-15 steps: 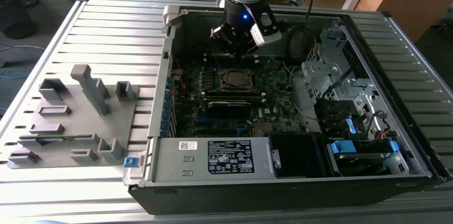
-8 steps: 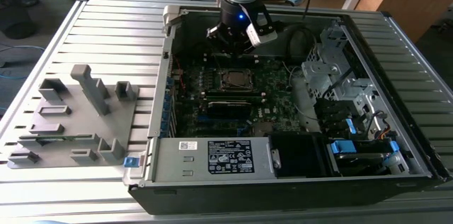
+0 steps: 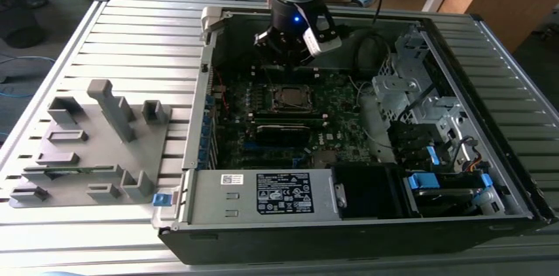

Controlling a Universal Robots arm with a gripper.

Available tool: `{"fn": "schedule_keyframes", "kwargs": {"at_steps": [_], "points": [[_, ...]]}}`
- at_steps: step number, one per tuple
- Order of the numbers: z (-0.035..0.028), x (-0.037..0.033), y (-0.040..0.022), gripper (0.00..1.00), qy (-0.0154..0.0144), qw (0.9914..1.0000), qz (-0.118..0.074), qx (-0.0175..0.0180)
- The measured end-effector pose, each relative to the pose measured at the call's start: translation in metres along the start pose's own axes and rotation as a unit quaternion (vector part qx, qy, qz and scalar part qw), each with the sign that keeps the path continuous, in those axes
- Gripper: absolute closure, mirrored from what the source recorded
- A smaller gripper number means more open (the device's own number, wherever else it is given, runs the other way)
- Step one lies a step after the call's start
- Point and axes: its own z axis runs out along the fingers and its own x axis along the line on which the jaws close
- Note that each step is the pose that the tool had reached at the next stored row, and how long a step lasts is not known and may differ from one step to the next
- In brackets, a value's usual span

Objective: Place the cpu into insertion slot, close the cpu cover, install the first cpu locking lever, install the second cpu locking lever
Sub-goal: 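Install the first cpu locking lever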

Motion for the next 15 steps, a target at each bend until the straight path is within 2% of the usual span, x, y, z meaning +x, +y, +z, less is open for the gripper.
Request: {"fn": "schedule_keyframes", "kwargs": {"at_steps": [15], "points": [[-0.0007, 0.001, 0.0, 0.89, 0.0, 1.0, 0.0, 0.0]]}}
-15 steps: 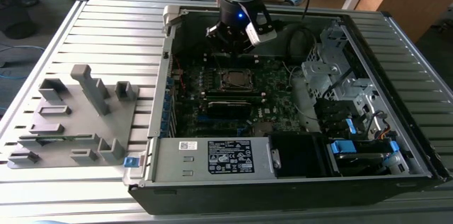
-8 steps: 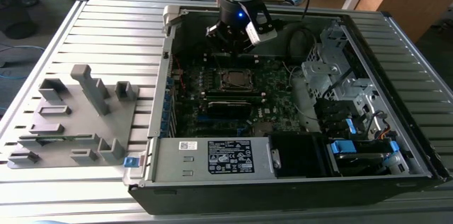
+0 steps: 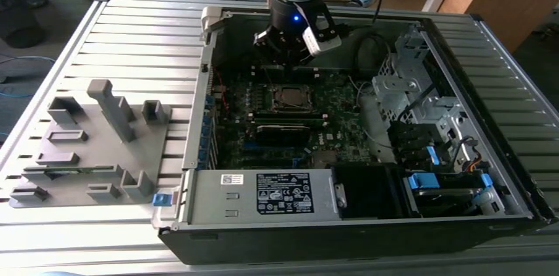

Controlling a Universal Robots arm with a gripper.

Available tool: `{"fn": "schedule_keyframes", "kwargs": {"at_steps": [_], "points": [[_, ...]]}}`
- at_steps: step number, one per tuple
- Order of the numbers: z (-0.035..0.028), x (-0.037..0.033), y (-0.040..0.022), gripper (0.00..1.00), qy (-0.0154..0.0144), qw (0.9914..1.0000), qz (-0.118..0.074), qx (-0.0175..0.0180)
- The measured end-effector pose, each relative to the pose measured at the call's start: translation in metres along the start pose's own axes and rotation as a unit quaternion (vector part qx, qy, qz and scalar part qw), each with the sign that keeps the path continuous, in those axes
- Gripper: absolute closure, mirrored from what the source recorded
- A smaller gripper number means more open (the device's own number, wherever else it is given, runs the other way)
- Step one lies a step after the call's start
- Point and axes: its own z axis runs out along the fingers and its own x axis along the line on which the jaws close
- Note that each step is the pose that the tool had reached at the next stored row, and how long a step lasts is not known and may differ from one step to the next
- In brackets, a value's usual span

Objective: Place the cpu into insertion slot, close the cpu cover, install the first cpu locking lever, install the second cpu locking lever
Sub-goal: 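Install the first cpu locking lever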

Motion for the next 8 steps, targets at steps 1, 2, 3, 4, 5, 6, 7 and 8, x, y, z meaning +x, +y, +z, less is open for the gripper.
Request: {"fn": "schedule_keyframes", "kwargs": {"at_steps": [1, 2, 3, 4, 5, 6, 7, 8], "points": [[0.0, 0.0, 0.0, 0.89, 0.0, 1.0, 0.0, 0.0], [0.0, 0.0, 0.0, 0.89, 0.0, 1.0, 0.0, 0.0], [0.0, 0.0, 0.0, 0.89, 0.0, 1.0, 0.0, 0.0], [0.0, 0.0, 0.0, 0.89, 0.0, 1.0, 0.0, 0.0], [0.0, 0.0001, 0.0, 0.89, 0.0, 1.0, 0.0, 0.0], [0.0001, 0.0006, 0.0, 0.89, 0.0, 1.0, 0.0, -0.0001], [0.0001, 0.0012, -0.0001, 0.89, 0.0, 1.0, 0.0, -0.0001], [0.0001, 0.0021, -0.0001, 0.89, 0.0, 1.0, 0.0, 0.0]]}}
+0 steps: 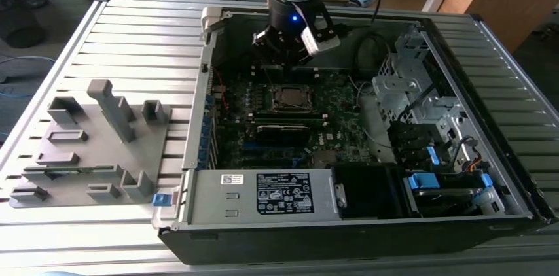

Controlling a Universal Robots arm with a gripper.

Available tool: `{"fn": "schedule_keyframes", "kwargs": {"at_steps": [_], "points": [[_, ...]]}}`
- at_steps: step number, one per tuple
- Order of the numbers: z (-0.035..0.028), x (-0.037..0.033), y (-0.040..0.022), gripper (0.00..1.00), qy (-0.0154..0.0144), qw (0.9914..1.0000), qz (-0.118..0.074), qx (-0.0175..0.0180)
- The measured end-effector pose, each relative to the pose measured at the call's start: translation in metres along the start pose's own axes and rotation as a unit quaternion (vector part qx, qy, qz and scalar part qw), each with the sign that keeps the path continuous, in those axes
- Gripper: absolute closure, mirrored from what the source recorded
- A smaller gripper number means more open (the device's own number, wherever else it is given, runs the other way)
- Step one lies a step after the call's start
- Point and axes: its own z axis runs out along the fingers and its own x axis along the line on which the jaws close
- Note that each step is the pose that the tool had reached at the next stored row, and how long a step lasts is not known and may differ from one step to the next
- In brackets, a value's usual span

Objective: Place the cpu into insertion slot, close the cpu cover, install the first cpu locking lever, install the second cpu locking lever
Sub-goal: 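Install the first cpu locking lever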

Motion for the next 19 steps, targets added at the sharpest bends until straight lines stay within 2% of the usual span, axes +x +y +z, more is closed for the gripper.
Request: {"fn": "schedule_keyframes", "kwargs": {"at_steps": [12, 19], "points": [[0.0001, 0.0162, -0.0004, 0.89, 0.0, 1.0, 0.0, 0.0], [-0.0001, 0.0195, -0.0006, 0.89, 0.0, 1.0, 0.0, 0.0001]]}}
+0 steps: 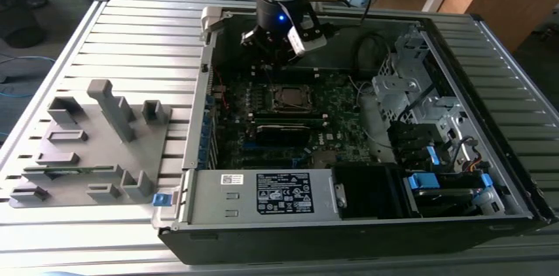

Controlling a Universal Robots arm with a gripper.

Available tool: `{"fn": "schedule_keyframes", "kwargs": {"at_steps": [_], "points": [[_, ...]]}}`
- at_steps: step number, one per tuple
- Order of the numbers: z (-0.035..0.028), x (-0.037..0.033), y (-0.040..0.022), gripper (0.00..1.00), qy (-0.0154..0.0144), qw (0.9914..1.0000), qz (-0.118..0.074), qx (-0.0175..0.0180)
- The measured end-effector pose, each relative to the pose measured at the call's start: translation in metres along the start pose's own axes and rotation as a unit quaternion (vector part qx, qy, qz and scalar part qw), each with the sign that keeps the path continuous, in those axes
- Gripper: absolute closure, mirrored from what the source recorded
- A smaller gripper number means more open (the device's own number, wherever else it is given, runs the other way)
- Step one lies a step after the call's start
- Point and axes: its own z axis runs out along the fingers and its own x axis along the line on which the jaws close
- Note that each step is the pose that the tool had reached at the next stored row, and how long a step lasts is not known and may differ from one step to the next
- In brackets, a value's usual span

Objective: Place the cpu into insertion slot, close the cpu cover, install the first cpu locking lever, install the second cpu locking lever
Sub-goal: 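Install the first cpu locking lever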

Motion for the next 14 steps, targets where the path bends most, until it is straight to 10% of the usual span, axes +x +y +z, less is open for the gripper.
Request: {"fn": "schedule_keyframes", "kwargs": {"at_steps": [14], "points": [[-0.0008, 0.0011, 0.0, 0.89, 0.0, 1.0, 0.0, 0.0]]}}
